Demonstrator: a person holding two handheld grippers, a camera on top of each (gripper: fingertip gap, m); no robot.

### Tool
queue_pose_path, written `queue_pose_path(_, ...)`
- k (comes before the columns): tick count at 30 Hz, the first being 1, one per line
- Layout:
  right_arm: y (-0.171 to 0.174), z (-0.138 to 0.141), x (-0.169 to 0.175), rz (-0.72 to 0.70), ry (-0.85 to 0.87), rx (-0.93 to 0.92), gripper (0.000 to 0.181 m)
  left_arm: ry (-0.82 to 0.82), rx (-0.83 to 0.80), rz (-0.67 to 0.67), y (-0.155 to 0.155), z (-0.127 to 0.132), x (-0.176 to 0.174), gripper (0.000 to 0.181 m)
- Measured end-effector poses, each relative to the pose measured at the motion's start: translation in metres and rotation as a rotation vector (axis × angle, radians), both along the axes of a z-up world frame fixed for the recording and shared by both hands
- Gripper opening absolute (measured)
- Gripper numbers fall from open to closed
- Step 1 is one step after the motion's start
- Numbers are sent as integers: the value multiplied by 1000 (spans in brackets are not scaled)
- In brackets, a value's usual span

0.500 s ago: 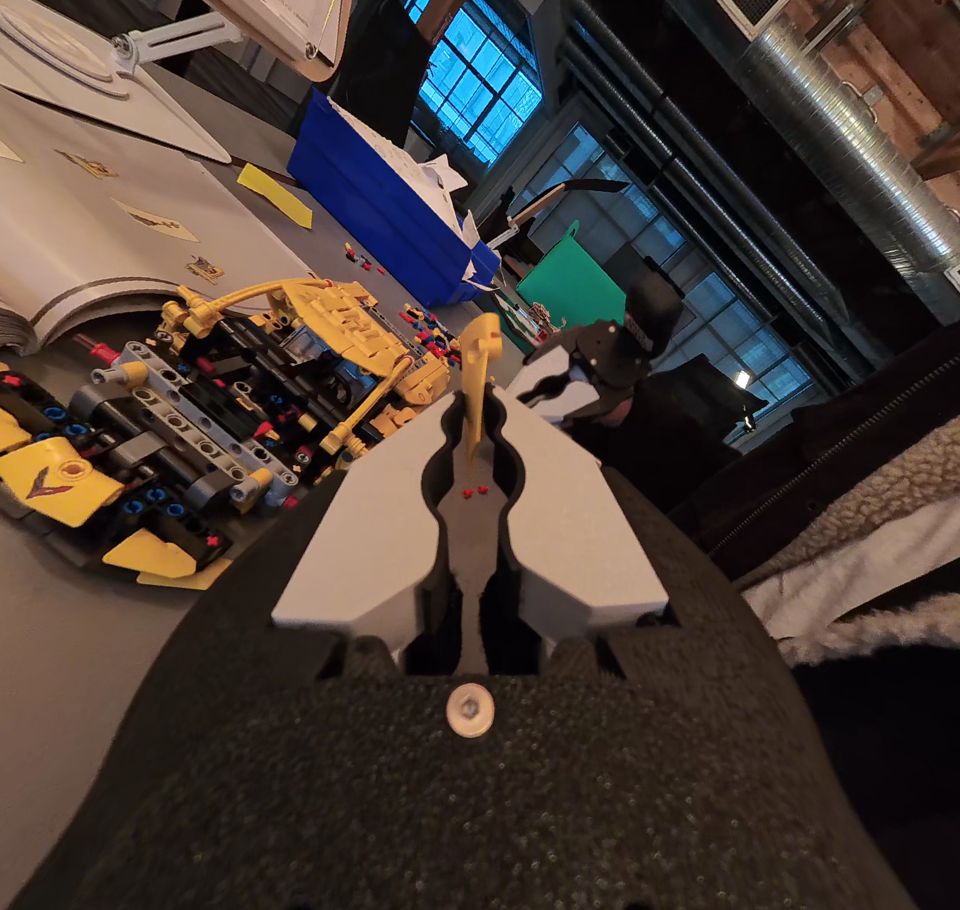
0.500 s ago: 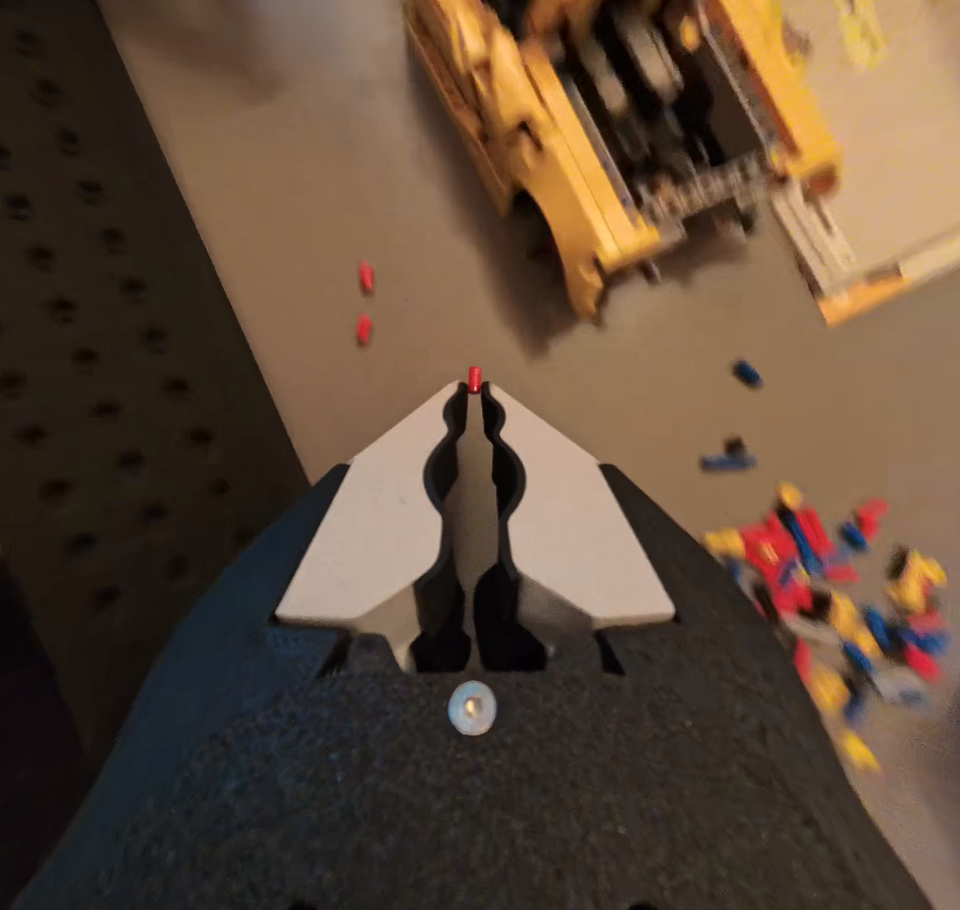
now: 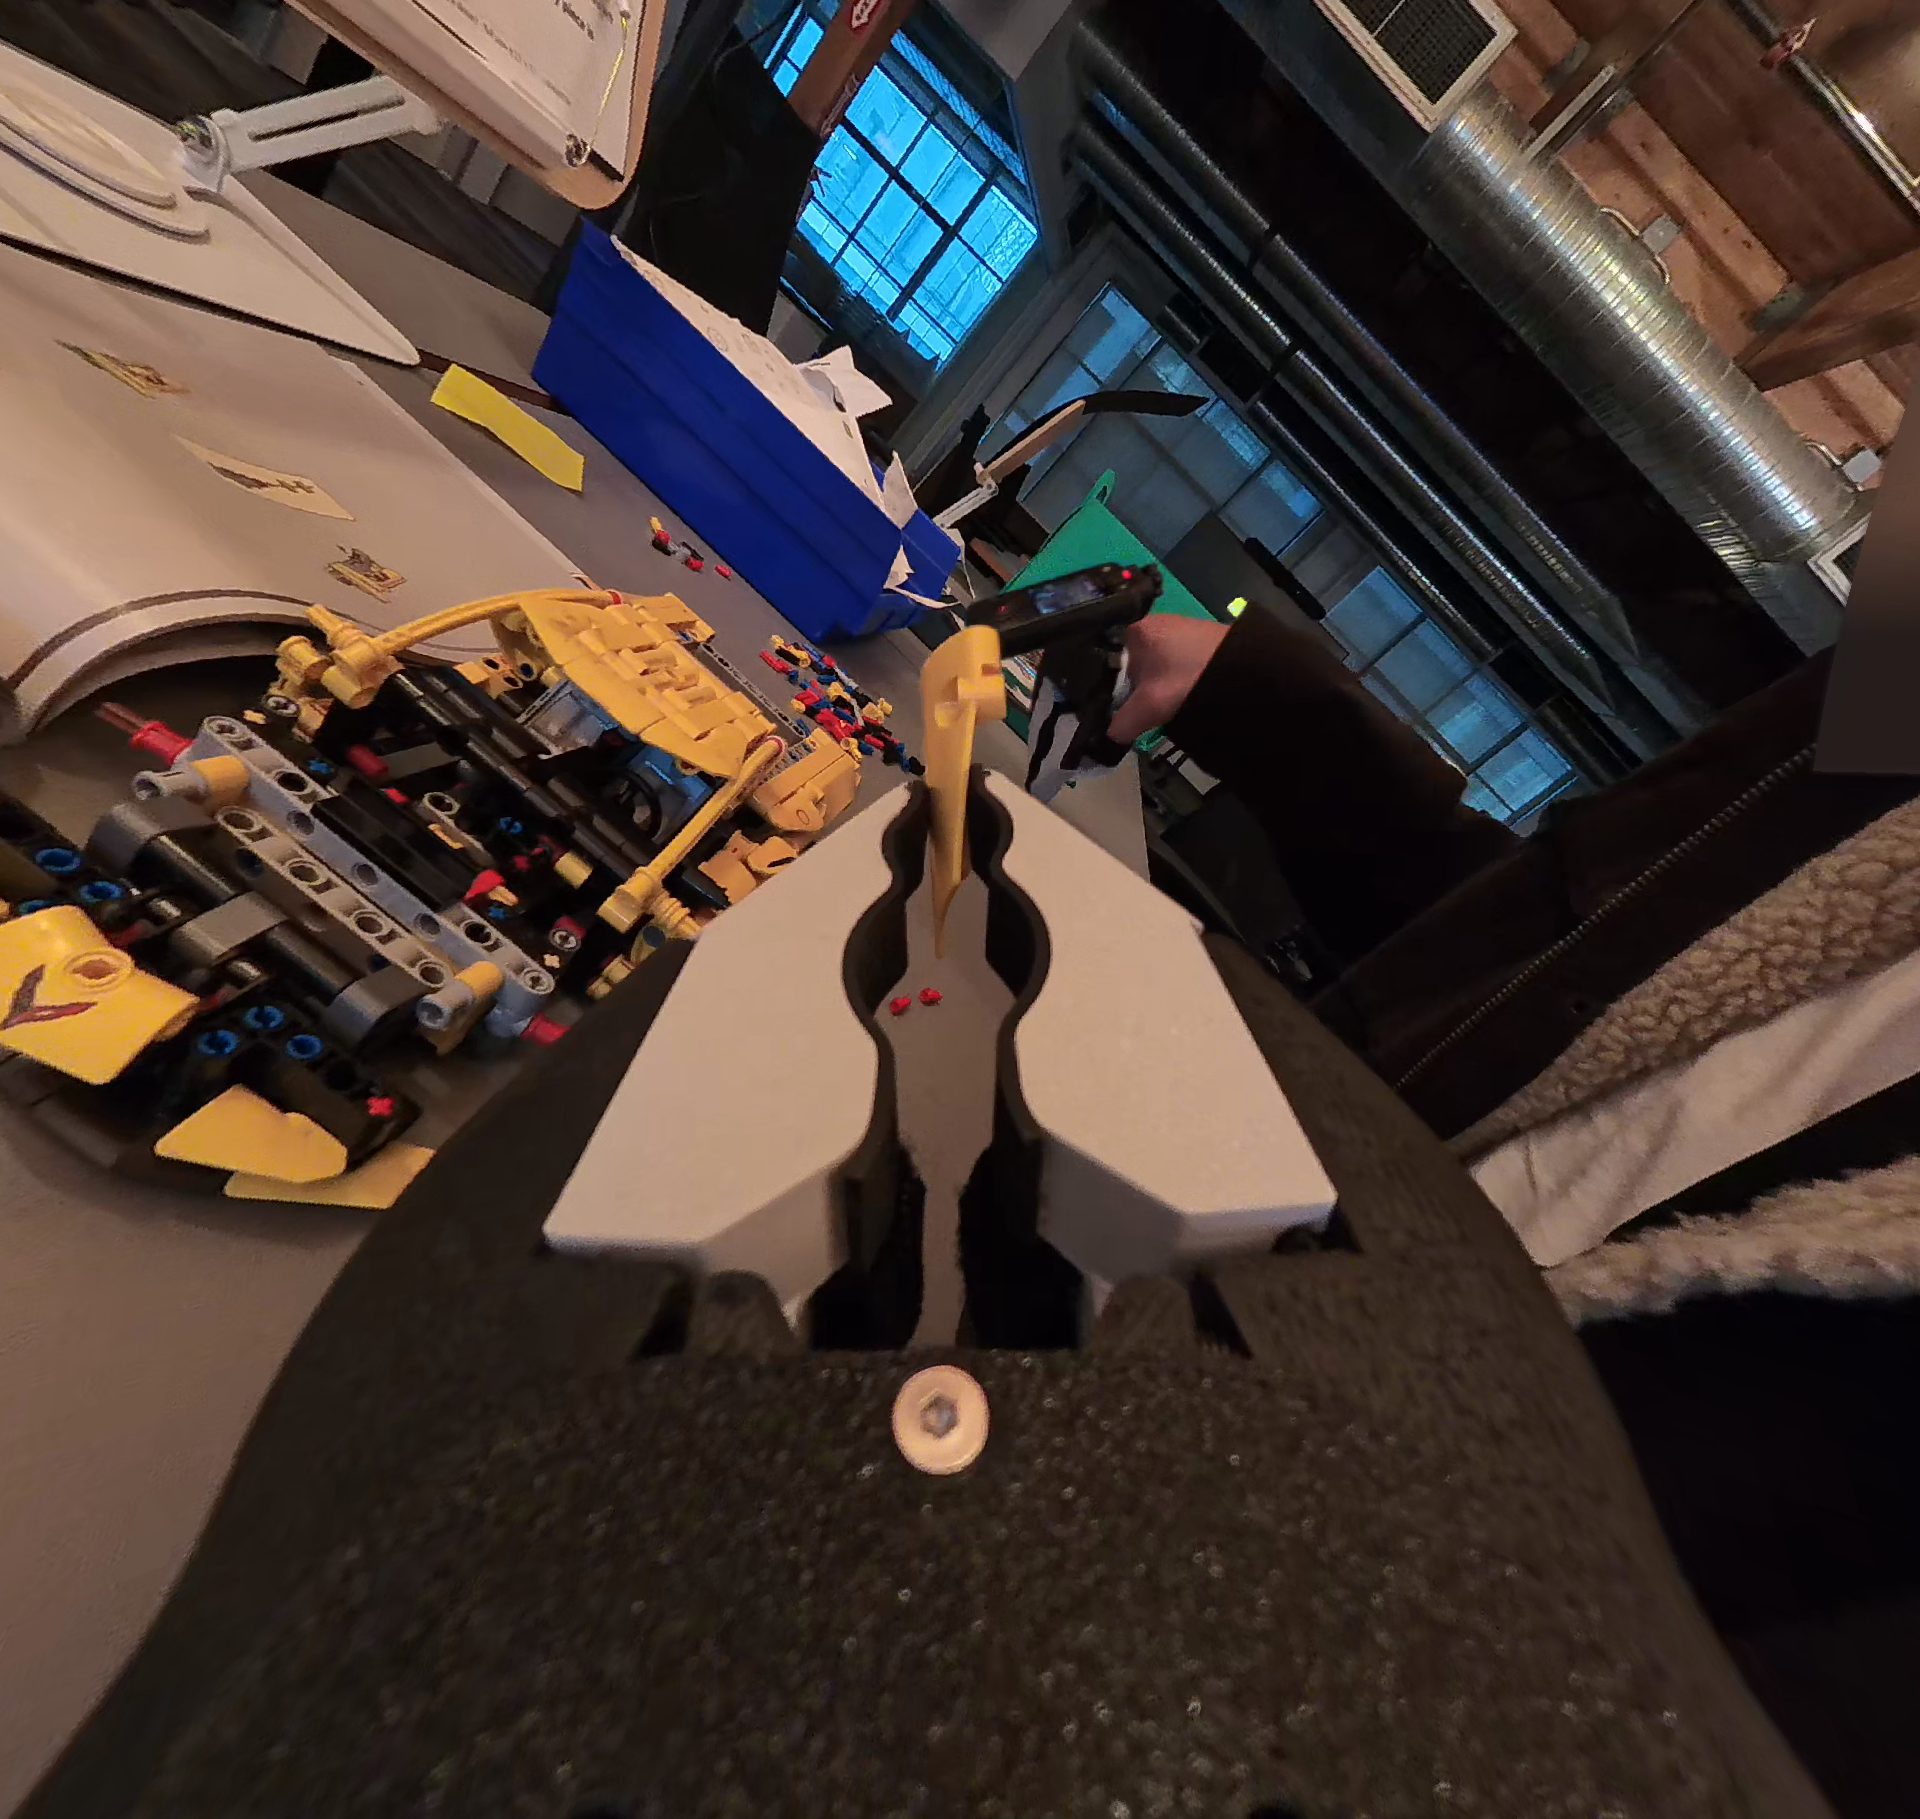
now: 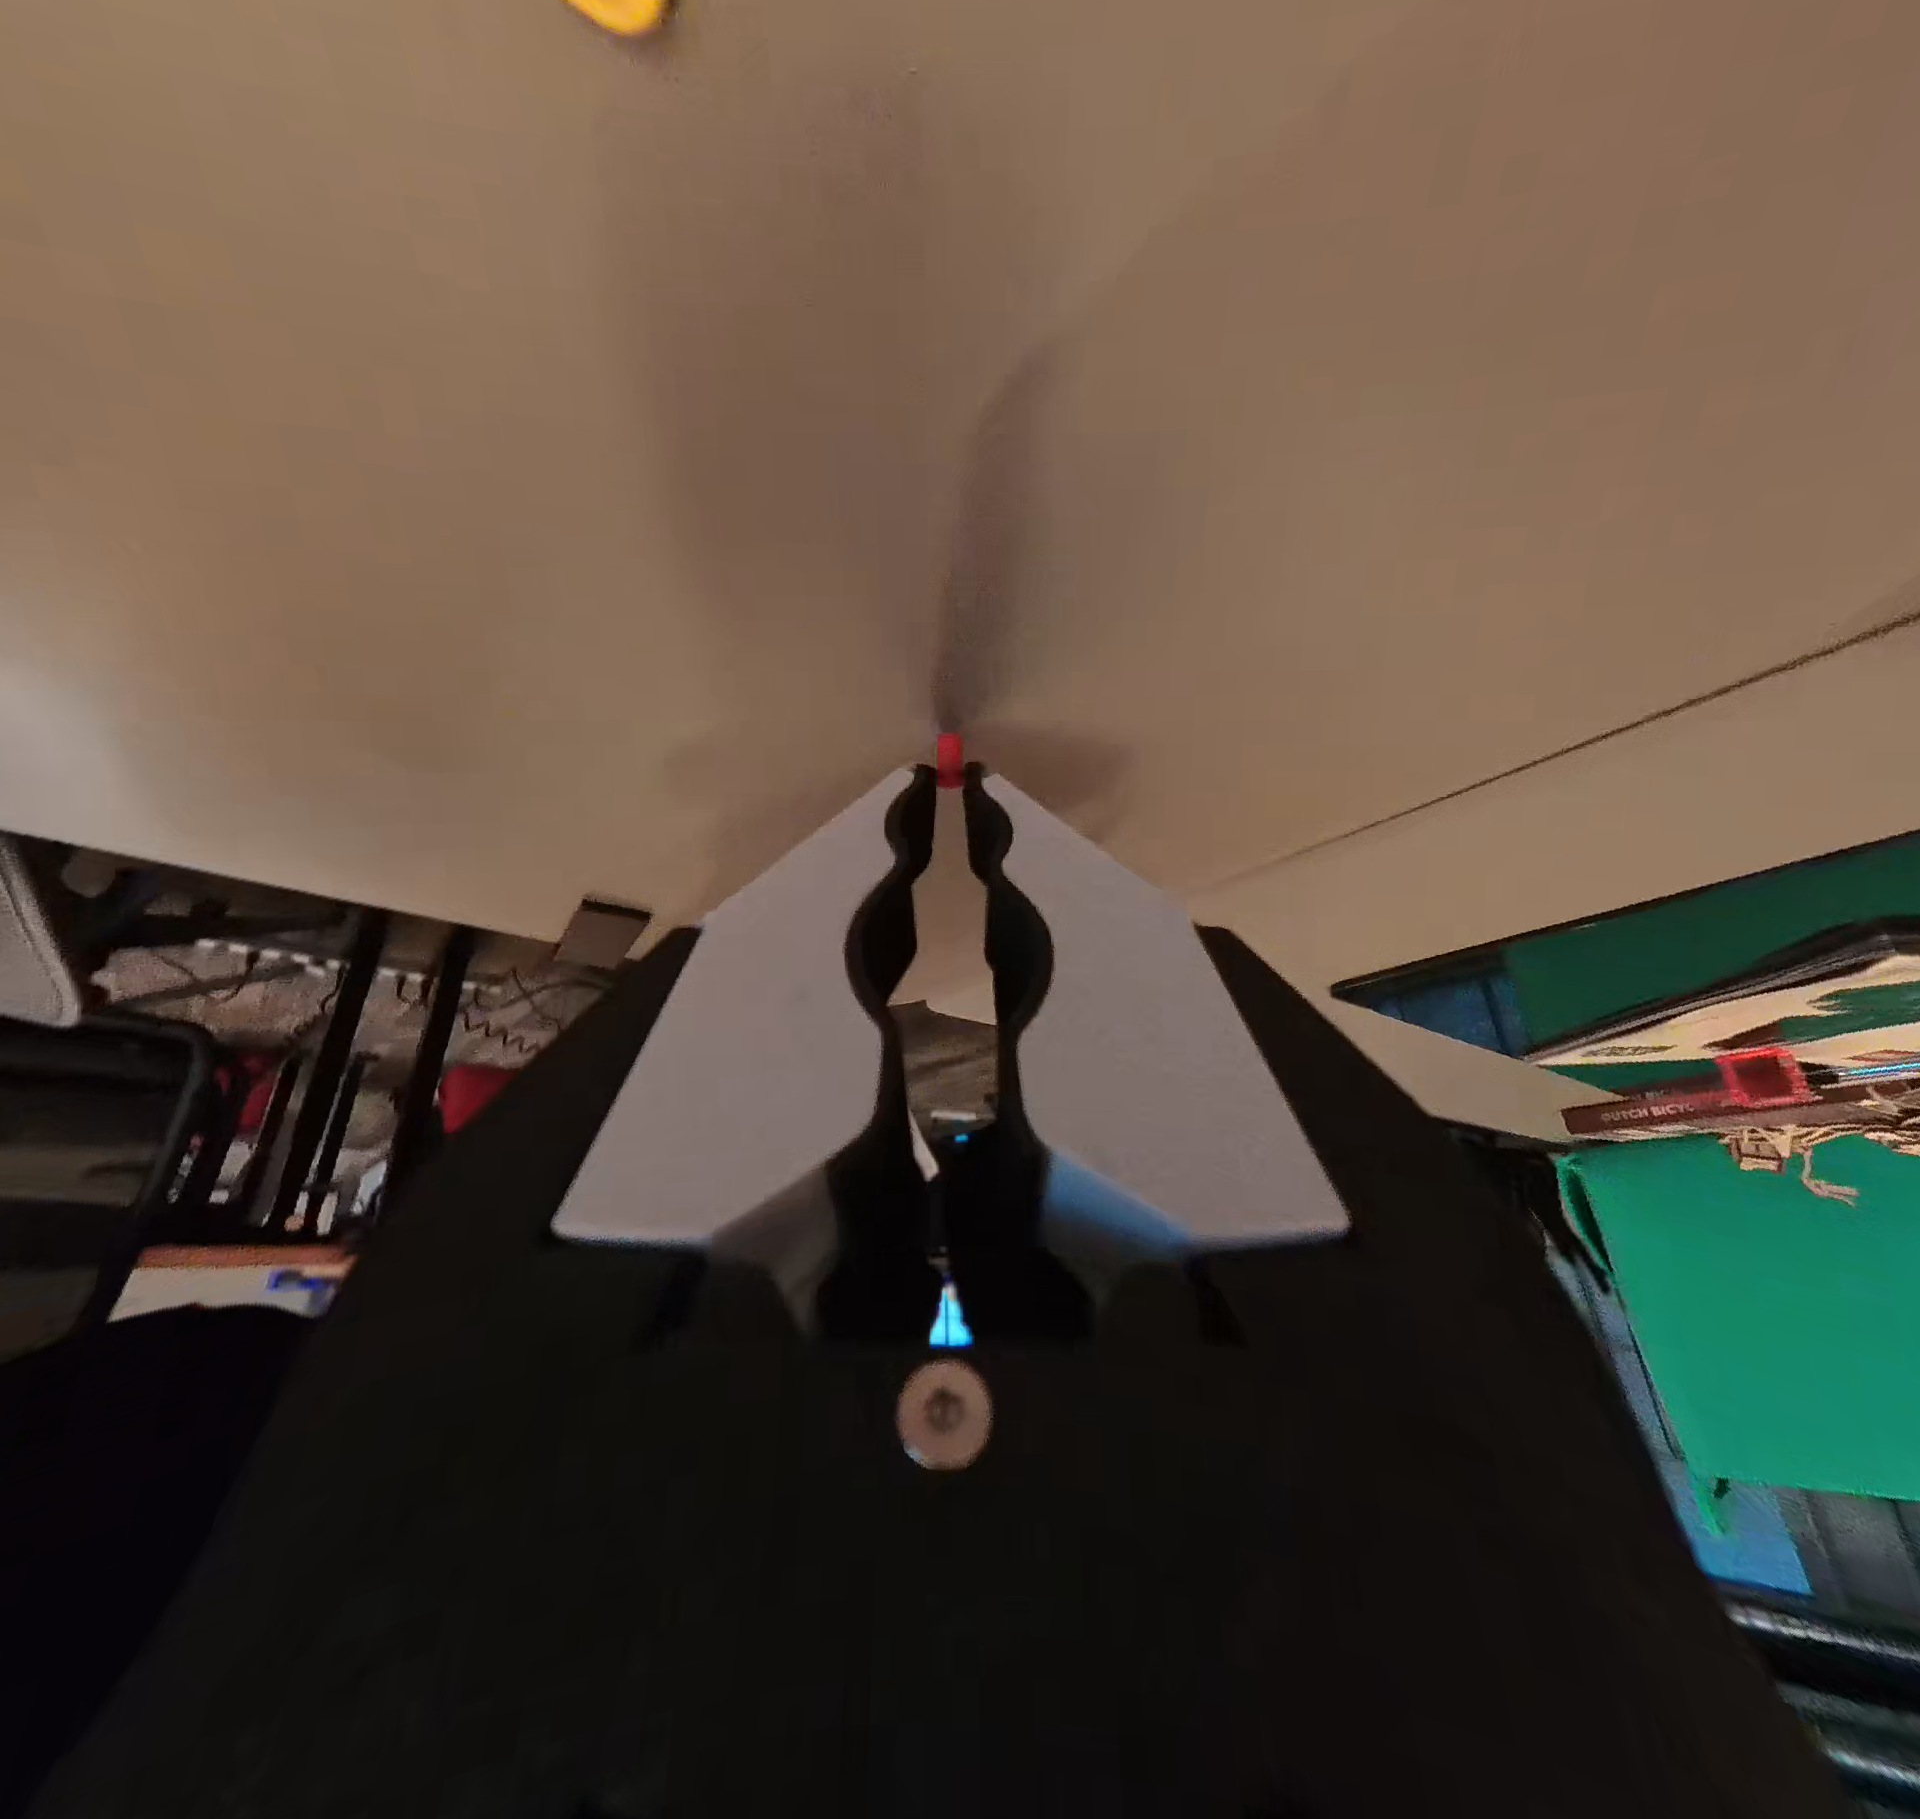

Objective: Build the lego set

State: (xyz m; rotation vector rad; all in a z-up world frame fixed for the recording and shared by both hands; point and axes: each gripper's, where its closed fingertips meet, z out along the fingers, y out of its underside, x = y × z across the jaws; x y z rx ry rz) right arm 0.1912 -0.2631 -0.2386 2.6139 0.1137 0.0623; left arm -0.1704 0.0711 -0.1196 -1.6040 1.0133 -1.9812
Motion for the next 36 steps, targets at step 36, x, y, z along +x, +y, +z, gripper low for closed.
queue_pose_path(36, 8, 4, -4, -29, 86, 865, 16, 12, 4, -16, -3, -4, 3, 7)
